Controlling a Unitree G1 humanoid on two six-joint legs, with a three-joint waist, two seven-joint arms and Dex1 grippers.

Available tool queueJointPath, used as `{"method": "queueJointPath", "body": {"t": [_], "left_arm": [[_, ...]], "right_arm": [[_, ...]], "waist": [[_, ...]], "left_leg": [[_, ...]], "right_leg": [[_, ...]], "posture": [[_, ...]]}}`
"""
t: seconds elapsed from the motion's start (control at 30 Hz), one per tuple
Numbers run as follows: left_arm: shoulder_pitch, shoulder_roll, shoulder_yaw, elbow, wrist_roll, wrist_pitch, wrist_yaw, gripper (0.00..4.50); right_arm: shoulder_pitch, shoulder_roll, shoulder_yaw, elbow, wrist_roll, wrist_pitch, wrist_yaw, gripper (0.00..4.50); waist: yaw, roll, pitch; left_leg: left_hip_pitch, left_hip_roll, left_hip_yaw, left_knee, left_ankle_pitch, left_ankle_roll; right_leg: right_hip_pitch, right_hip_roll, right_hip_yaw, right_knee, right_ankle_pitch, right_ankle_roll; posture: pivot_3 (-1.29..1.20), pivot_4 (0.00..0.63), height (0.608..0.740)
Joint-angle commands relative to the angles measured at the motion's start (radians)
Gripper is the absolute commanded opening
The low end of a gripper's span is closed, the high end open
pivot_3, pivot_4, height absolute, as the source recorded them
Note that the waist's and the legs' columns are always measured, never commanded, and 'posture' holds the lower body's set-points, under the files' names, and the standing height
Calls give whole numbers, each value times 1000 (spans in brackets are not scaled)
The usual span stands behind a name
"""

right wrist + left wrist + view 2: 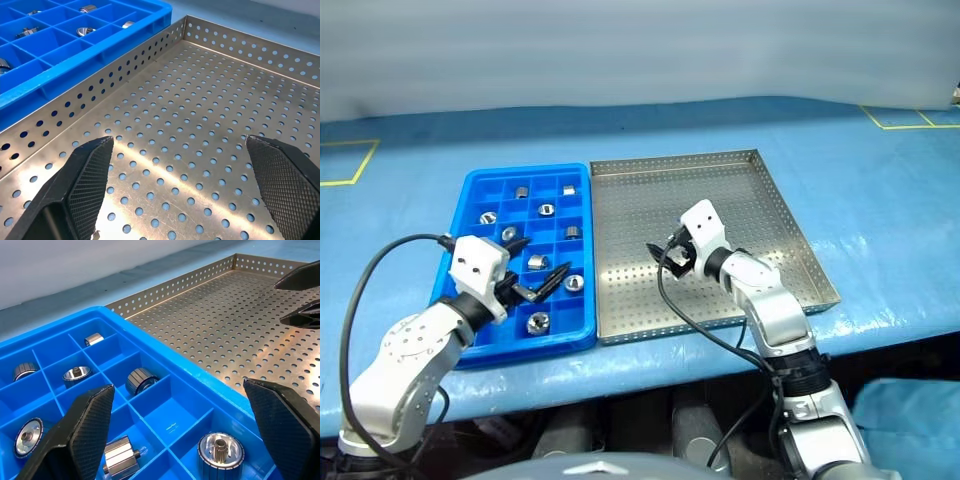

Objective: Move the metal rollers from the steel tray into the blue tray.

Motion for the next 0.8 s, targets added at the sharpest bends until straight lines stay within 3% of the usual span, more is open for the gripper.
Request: {"method": "queueJointPath", "body": {"t": [0.03, 0.8], "left_arm": [[-25, 7, 1, -12, 8, -23, -2, 4500], [-24, -22, 12, 17, 45, -42, 54, 4500]], "right_arm": [[-10, 6, -26, -36, -1, -26, -19, 4461], [-13, -4, 0, -27, -38, -52, -6, 4461]], "waist": [[0, 0, 0], [-2, 0, 0]], "left_leg": [[0, 0, 0, 0, 0, 0], [0, 0, 0, 1, 0, 0]], "right_leg": [[0, 0, 0, 0, 0, 0], [1, 0, 0, 0, 1, 0]], "posture": [[-106, 150, 740], [-109, 150, 740]]}}
